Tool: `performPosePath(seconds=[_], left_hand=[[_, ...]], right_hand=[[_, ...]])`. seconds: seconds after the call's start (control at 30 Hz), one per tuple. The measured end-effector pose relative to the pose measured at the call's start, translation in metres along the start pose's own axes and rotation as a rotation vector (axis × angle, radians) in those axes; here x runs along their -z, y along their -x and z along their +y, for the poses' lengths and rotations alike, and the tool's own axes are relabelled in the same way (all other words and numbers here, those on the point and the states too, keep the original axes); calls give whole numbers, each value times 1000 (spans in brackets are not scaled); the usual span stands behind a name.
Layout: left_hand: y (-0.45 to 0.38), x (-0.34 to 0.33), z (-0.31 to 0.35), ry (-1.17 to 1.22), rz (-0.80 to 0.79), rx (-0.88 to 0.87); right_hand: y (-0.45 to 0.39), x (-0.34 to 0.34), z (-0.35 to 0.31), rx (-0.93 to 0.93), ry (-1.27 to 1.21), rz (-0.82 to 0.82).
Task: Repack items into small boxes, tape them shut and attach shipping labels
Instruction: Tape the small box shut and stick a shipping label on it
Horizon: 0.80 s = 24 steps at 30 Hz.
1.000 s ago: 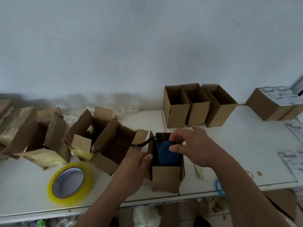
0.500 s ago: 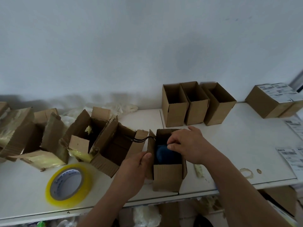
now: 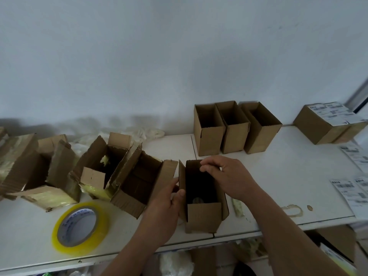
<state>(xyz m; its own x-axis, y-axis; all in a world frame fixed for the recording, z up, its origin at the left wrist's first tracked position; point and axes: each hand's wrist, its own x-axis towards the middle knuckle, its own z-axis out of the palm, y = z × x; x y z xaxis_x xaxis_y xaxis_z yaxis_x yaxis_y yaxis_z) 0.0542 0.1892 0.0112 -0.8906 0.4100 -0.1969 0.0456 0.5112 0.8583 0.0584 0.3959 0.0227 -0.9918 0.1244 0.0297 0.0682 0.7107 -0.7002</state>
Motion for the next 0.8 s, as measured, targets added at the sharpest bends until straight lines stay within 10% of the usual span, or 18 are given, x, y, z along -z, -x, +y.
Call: performPosePath(seconds=[0.43, 0.8], left_hand=[[6, 11, -2, -54, 130, 6], [1, 32, 8, -40, 80, 67]], right_hand=[[3, -17, 2, -19, -242, 156], [-66, -14, -59, 53, 45, 6]])
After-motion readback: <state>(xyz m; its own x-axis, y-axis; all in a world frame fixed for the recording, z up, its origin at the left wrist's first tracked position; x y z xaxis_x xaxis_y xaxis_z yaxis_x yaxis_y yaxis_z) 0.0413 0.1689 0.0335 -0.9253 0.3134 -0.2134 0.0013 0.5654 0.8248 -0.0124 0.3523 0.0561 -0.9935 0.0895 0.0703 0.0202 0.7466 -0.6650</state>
